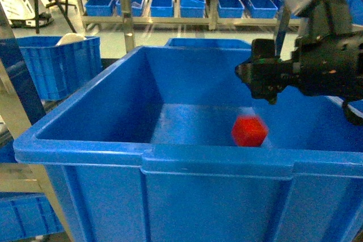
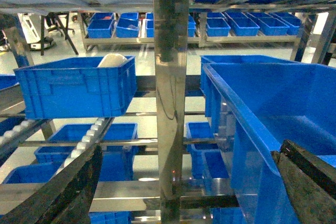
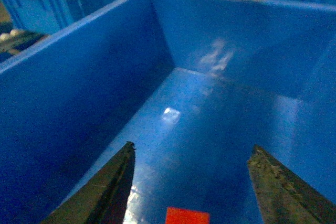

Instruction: Place magnetic block on left shelf second layer

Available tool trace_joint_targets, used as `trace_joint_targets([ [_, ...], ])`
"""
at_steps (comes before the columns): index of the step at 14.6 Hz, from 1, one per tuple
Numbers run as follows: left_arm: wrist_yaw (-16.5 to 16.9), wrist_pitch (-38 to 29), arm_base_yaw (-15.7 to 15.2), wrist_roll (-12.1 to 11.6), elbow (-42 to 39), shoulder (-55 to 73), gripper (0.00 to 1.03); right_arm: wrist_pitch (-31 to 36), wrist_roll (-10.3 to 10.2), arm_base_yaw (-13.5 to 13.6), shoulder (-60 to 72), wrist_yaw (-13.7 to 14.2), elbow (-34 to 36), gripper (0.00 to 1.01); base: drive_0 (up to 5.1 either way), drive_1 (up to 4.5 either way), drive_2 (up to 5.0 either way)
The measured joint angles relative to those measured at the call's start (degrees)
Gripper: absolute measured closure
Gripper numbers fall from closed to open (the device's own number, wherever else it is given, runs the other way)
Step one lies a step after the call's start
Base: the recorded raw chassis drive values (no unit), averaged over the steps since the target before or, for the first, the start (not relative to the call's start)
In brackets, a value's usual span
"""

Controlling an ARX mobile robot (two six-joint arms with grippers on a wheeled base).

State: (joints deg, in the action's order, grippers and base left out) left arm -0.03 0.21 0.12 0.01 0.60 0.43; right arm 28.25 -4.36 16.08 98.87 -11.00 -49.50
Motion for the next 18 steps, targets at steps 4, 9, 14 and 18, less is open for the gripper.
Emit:
trace_joint_targets([
  [4,0.0,0.0,0.0,0.0,0.0,0.0,0.05,3.43,2.05,-3.15,-21.16,5.66,14.88,0.01,0.0,0.0,0.0],
  [9,0.02,0.0,0.0,0.0,0.0,0.0,0.05,-8.7,-0.33,-7.48,-43.34,9.86,23.15,0.03,0.0,0.0,0.0],
  [14,0.02,-0.02,0.0,0.0,0.0,0.0,0.05,6.54,3.26,-9.77,-49.77,17.99,35.5,0.54,0.0,0.0,0.0],
  [18,0.02,-0.02,0.0,0.0,0.0,0.0,0.05,4.31,4.11,-16.04,-58.49,11.65,41.9,0.99,0.0,0.0,0.0],
])
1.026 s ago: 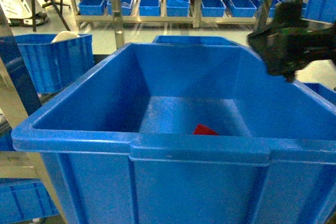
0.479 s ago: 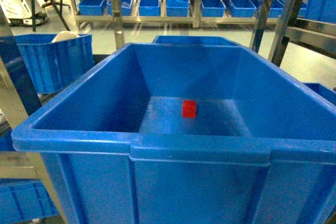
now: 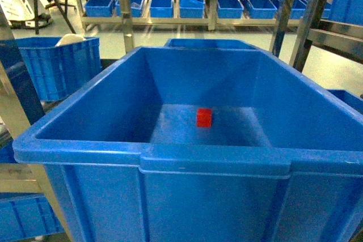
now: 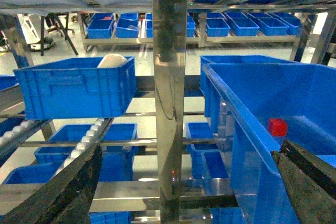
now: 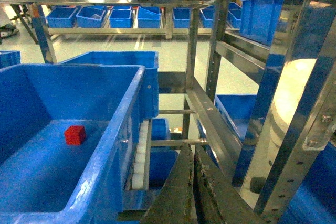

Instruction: Place magnetic block on left shelf second layer

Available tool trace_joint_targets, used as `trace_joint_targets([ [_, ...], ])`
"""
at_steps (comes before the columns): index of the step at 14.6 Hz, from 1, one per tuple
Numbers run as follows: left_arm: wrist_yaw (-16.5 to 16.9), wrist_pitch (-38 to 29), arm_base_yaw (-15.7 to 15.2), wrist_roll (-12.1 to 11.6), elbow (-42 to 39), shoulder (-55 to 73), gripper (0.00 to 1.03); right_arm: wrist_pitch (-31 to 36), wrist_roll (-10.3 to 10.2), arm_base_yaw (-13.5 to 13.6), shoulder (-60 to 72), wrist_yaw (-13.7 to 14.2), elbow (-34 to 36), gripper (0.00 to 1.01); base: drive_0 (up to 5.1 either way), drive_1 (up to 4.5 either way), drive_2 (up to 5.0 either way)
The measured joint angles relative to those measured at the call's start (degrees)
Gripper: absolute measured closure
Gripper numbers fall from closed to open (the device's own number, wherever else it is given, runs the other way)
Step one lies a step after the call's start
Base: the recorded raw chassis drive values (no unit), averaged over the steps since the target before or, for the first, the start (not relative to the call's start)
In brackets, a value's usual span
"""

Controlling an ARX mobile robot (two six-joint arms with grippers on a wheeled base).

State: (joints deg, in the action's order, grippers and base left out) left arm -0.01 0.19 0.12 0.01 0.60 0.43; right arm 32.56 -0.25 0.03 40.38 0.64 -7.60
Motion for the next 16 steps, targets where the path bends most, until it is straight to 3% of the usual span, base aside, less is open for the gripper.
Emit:
trace_joint_targets([
  [8,0.0,0.0,0.0,0.0,0.0,0.0,0.05,-8.46,0.07,-0.04,-15.58,-0.66,6.84,0.99,0.0,0.0,0.0],
  [16,0.0,0.0,0.0,0.0,0.0,0.0,0.05,-20.26,0.07,-0.04,-28.06,-0.66,6.84,0.99,0.0,0.0,0.0],
])
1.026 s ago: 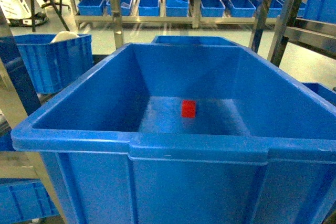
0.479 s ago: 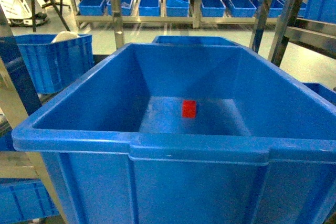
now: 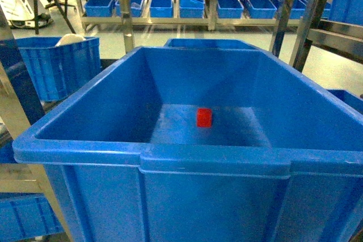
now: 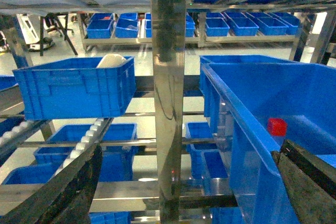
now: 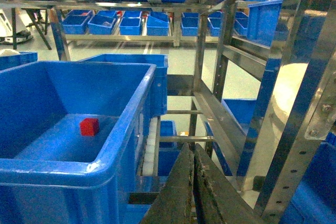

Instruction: Place magnetic block on left shelf second layer

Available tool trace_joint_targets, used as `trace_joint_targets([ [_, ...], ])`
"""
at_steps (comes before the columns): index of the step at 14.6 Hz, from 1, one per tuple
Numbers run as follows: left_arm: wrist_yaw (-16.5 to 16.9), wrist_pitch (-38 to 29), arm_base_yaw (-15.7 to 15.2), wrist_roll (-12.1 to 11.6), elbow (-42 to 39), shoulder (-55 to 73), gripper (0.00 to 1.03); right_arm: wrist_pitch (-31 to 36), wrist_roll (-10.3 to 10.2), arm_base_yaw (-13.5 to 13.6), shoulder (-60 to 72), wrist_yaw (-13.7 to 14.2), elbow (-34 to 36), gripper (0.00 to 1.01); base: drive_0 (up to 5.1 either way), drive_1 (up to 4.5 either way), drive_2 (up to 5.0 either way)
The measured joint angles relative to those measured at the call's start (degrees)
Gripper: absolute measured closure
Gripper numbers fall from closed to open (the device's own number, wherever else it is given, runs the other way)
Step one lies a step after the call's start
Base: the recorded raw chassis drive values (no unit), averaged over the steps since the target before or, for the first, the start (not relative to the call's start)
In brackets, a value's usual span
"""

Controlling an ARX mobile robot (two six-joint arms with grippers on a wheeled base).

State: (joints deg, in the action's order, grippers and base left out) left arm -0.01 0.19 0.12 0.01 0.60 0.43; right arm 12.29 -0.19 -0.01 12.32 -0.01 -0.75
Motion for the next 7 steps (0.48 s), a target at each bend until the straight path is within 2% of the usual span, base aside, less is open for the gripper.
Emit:
trace_joint_targets([
  [4,0.0,0.0,0.0,0.0,0.0,0.0,0.05,-2.43,0.0,0.0,-2.49,0.0,0.0,0.99,0.0,0.0,0.0],
  [5,0.0,0.0,0.0,0.0,0.0,0.0,0.05,-4.63,0.0,0.0,-3.89,0.0,-0.02,0.99,0.0,0.0,0.0],
  [6,-0.02,0.0,0.0,0.0,0.0,0.0,0.05,-11.63,0.0,0.0,-8.55,-0.02,-0.02,0.99,0.0,0.0,0.0],
  [7,-0.04,0.02,0.0,0.0,0.0,0.0,0.05,-12.46,0.0,0.0,-11.78,0.0,-0.02,0.99,0.0,0.0,0.0],
])
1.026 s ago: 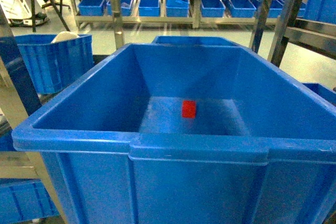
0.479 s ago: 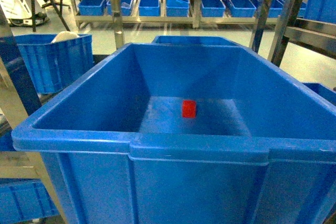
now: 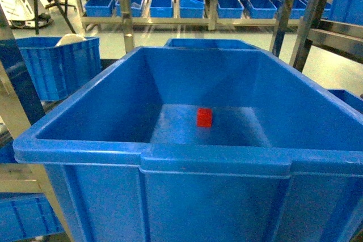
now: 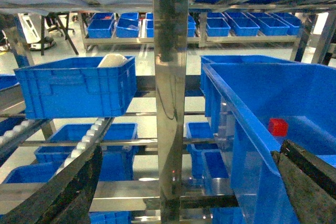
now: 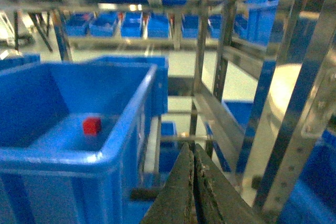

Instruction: Place magnetic block on left shelf second layer

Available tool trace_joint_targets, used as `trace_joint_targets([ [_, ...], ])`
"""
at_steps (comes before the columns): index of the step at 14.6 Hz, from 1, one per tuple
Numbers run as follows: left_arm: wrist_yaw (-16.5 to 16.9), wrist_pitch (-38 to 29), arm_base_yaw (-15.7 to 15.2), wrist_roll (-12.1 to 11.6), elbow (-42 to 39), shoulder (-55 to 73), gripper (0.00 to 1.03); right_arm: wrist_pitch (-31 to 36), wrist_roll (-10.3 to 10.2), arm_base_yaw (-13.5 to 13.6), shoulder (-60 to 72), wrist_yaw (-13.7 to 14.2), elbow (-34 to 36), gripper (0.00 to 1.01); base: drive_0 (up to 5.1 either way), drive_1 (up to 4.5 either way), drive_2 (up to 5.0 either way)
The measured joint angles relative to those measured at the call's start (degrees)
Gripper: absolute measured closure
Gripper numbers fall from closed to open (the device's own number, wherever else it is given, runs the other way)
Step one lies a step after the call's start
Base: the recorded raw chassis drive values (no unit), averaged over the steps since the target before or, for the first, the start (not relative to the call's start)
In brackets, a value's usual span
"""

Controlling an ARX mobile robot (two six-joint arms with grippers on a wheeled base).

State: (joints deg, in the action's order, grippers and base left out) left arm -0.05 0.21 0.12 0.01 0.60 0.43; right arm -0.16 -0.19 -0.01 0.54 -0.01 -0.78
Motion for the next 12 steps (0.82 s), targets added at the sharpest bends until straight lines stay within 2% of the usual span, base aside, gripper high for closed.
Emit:
trace_joint_targets([
  [1,0.02,0.0,0.0,0.0,0.0,0.0,0.05,-0.26,0.02,0.0,-0.22,0.02,0.0,0.99,0.0,0.0,0.0],
  [2,0.02,0.0,0.0,0.0,0.0,0.0,0.05,-0.11,0.04,0.0,-0.26,0.0,0.0,0.7,0.0,0.0,0.0],
  [3,0.02,-0.02,0.0,0.0,0.0,0.0,0.05,-0.09,0.04,0.0,-0.26,0.0,0.0,0.32,0.0,0.0,0.0],
  [4,0.02,-0.02,0.0,0.0,0.0,0.0,0.05,-0.09,0.02,0.0,-0.26,0.0,0.0,0.02,0.0,0.0,0.0],
  [12,0.04,-0.02,0.0,0.0,0.0,0.0,0.05,-0.09,0.04,0.0,-0.26,0.0,0.0,0.03,0.0,0.0,0.0],
])
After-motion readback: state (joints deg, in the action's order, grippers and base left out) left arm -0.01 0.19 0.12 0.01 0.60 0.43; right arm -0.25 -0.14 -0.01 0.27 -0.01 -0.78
